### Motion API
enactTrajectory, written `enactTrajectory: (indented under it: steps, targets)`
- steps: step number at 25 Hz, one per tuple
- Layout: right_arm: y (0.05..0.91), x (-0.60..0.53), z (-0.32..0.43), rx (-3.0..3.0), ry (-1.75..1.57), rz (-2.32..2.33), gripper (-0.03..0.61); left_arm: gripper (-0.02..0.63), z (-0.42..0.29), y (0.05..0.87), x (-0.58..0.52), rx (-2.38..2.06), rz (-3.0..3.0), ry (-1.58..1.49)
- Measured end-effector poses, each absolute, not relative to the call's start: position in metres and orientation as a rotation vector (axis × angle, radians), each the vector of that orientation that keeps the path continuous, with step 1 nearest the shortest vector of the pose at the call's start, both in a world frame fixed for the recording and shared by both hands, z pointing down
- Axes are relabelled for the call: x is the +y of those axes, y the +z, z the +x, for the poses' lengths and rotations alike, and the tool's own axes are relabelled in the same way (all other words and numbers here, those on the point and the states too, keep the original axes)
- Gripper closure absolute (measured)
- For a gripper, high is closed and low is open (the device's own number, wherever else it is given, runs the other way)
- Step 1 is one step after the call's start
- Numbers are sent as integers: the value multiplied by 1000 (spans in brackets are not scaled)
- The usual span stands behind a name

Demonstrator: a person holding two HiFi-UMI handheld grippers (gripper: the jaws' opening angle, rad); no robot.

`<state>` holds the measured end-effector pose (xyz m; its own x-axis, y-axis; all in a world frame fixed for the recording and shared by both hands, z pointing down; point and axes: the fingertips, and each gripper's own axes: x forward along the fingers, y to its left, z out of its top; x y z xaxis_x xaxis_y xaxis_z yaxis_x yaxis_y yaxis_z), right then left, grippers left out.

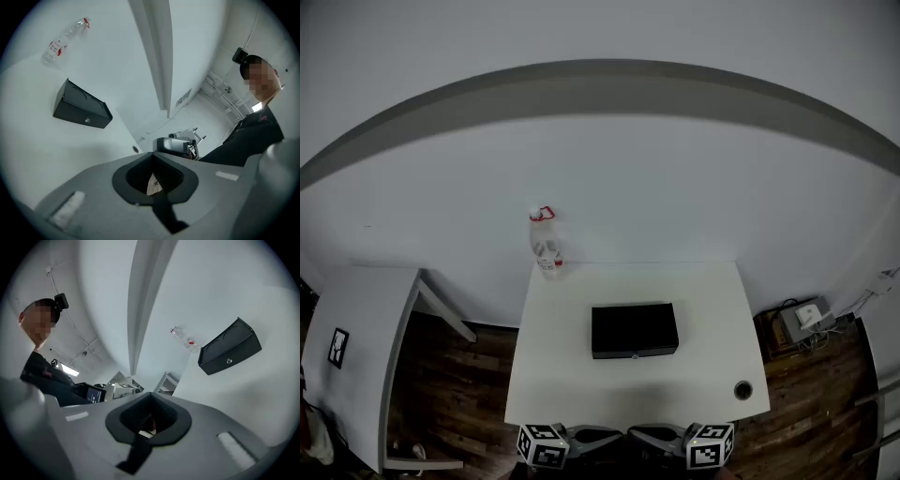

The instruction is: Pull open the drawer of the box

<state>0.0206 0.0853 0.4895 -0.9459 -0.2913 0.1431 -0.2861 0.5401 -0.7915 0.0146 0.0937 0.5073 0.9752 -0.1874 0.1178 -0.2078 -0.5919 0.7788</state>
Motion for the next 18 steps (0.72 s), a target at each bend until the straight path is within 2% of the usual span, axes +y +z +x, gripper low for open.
enactTrajectory:
  steps: [18]
  targets:
    - [492,85,21,2768,-1413,-518,574,609,15,511,93,-283,2206,24]
